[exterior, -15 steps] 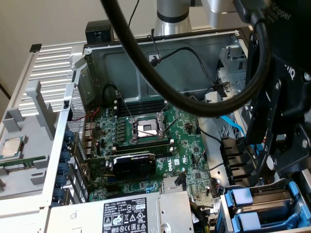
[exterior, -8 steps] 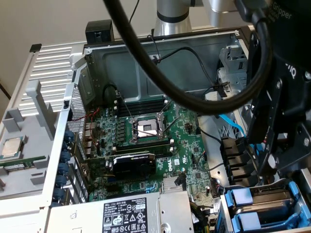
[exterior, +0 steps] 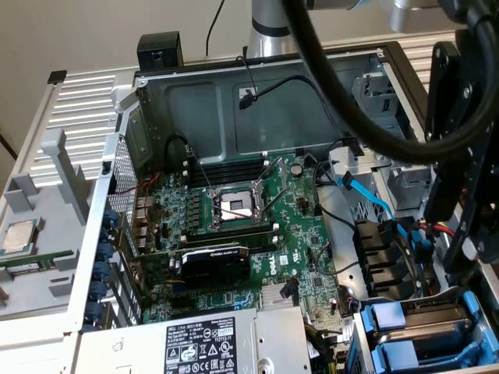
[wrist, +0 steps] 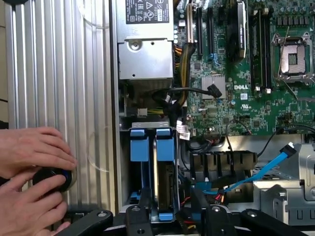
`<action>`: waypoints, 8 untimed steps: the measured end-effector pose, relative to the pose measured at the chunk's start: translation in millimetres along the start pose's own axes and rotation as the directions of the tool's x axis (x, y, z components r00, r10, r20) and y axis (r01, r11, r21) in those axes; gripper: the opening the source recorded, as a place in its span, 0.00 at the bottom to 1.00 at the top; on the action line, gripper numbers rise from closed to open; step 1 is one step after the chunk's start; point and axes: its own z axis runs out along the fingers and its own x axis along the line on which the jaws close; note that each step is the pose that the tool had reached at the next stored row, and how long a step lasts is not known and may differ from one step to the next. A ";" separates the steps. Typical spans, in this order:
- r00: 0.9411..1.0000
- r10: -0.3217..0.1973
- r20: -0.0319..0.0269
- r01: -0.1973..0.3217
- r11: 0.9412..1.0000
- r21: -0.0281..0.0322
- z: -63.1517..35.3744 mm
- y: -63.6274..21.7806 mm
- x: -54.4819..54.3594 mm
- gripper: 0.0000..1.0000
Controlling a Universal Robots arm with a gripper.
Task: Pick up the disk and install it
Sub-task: 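Insert the first disk wire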
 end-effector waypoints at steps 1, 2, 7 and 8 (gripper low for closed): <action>1.000 0.004 0.000 -0.004 1.000 0.000 0.1 -0.7 -0.4 0.45; 1.000 0.006 0.000 -0.006 1.000 0.000 0.3 -1.7 -0.7 0.45; 1.000 0.014 0.001 -0.014 1.000 0.000 0.1 -8.1 -2.5 0.45; 1.000 0.014 0.001 -0.014 1.000 0.000 0.1 -9.6 -3.1 0.45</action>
